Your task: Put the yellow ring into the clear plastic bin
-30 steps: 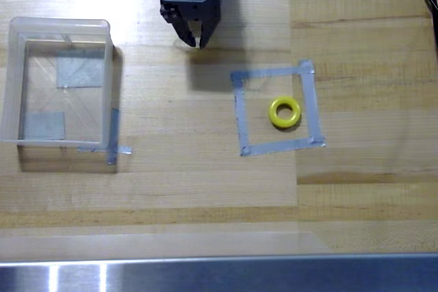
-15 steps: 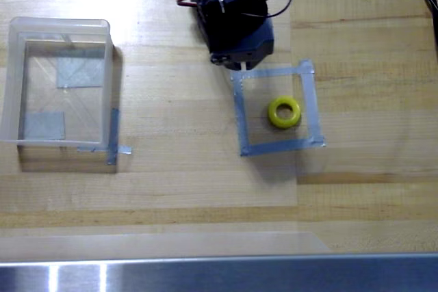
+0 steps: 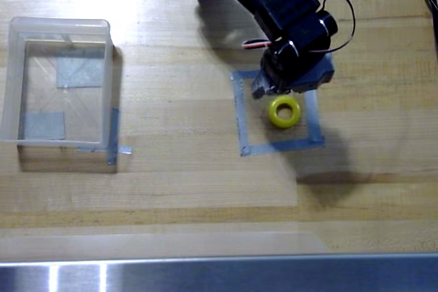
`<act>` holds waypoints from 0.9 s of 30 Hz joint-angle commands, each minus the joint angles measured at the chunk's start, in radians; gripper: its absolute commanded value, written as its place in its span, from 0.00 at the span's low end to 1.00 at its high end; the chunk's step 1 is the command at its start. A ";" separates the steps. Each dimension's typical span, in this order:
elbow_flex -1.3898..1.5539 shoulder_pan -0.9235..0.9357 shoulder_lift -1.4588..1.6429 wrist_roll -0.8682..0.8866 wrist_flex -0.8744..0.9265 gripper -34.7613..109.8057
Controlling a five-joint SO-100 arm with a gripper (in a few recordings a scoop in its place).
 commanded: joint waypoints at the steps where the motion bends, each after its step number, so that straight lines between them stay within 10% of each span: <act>1: -0.058 -0.005 -0.012 0.014 -0.043 0.49; 27: 0.127 0.074 -0.064 0.012 -0.279 0.49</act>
